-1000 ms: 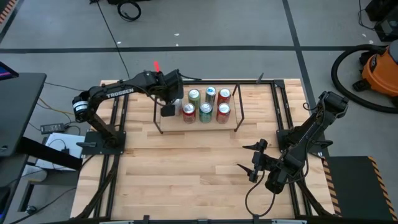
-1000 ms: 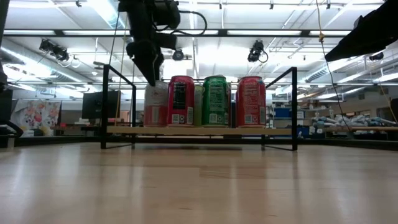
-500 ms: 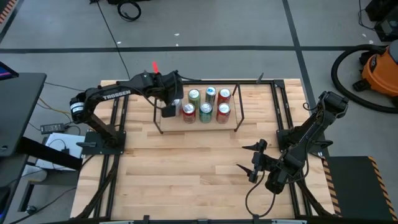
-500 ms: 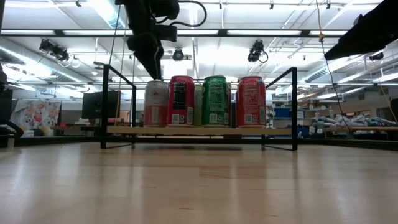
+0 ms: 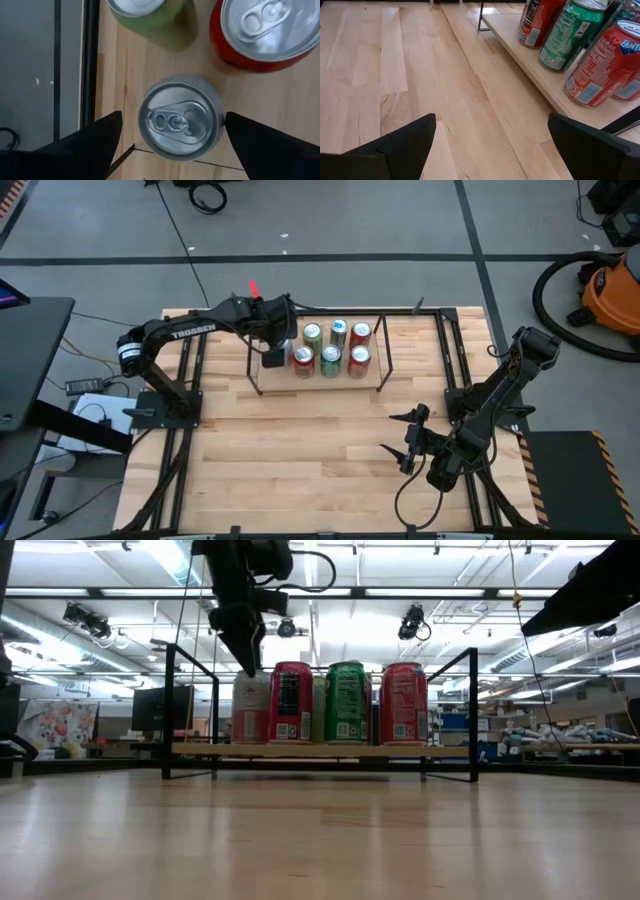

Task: Place canned beverage on shelf
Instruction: Return to Home Position

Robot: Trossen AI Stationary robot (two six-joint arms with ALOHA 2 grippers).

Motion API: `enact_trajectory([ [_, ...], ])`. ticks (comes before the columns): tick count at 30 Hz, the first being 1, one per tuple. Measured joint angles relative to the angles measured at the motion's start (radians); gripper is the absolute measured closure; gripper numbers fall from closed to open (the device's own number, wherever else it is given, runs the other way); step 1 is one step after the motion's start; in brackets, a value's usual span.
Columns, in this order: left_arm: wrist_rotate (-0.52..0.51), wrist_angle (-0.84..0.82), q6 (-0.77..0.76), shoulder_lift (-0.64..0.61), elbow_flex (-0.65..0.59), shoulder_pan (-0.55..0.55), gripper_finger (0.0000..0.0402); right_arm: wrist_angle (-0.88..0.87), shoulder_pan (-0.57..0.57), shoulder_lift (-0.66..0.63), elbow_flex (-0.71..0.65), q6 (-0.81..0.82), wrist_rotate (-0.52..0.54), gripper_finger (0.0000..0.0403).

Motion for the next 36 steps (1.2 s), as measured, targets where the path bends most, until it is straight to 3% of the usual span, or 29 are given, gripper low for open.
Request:
enact_trajectory([
  [13, -0.052, 0.007, 0.027, 0.001, 0.000, 0.042, 0.0037, 0.000, 0.000, 0.000, 0.000, 0.000, -0.001, 0.0007],
  [22, -0.060, -0.013, -0.002, -0.056, 0.000, -0.017, 0.0037, -0.001, 0.000, 0.000, 0.000, -0.002, 0.001, 0.0007],
  [26, -0.062, -0.002, -0.125, -0.103, 0.000, -0.075, 0.0038, -0.040, 0.009, -0.008, 0.000, 0.011, 0.024, 0.0008],
  [32, -0.060, 0.048, -0.249, -0.127, 0.001, -0.232, 0.0058, -0.260, 0.032, -0.092, 0.000, 0.161, 0.118, 0.0028],
  [36, -0.057, 0.159, -0.228, -0.136, 0.001, -0.354, 0.0082, -0.233, -0.013, -0.156, 0.000, 0.064, 0.087, 0.0046],
])
